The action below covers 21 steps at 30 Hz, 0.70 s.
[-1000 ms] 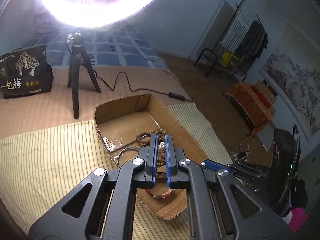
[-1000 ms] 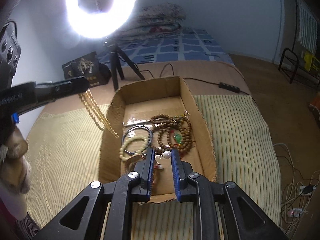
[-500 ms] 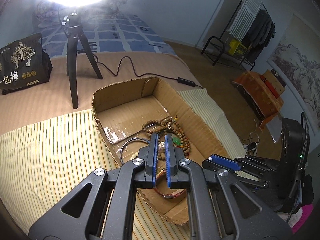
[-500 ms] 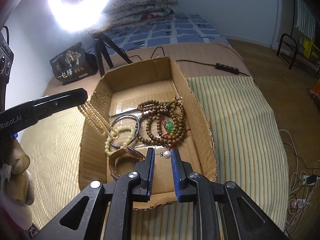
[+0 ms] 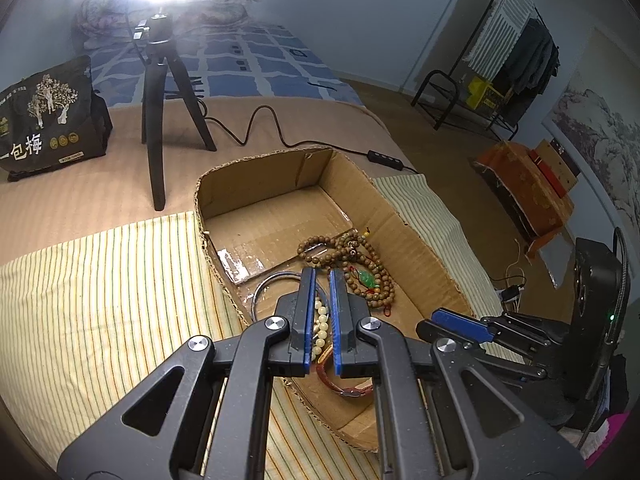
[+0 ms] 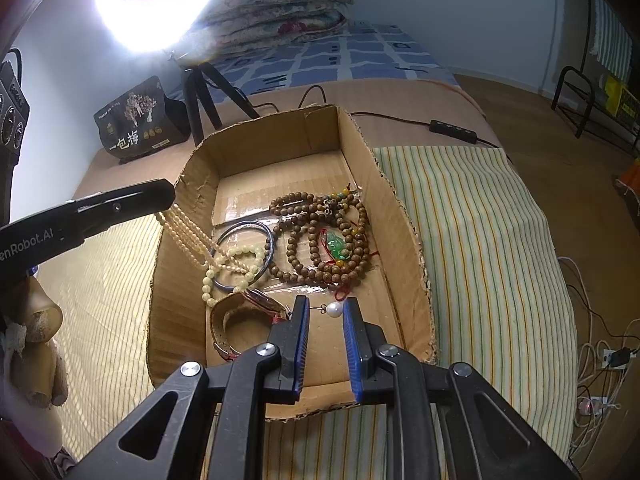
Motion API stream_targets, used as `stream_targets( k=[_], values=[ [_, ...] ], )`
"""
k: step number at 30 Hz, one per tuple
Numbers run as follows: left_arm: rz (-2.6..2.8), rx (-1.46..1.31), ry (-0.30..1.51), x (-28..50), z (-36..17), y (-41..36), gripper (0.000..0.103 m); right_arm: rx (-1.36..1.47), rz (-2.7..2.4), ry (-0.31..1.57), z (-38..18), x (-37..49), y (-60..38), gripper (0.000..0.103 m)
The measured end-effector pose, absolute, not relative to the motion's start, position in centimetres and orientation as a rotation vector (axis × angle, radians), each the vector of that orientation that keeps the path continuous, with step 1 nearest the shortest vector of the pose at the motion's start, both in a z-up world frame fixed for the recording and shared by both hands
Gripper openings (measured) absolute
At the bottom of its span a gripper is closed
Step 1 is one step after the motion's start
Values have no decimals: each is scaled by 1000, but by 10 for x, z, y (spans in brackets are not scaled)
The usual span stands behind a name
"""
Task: Organize jewelry
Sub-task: 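Open both tools inside the box to drop the necklace and earring, then withdraw both open tools from the box back over the bedspread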
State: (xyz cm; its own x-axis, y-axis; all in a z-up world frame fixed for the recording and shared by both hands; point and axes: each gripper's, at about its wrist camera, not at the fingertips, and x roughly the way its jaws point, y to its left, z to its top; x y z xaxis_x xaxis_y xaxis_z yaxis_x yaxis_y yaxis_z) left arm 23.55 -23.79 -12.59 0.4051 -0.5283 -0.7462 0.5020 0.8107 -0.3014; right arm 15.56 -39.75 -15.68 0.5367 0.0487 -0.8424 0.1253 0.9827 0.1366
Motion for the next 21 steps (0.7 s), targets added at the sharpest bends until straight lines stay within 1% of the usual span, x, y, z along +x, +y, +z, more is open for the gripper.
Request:
stream_targets(
  k=[2, 4, 11, 21],
  values=[
    [-648, -29, 954, 236, -125, -238, 5, 187, -46, 1005, -157, 156, -397, 25],
    [-645, -26, 953, 235, -125, -237, 5, 180, -47, 1008, -156, 155, -395, 28],
    [-641, -27, 936, 230, -115, -230, 5, 149, -45, 999, -148, 152, -389, 32],
    [-629, -26, 890, 217, -92, -215, 5, 134, -46, 948, -123, 138, -381, 32]
  ],
)
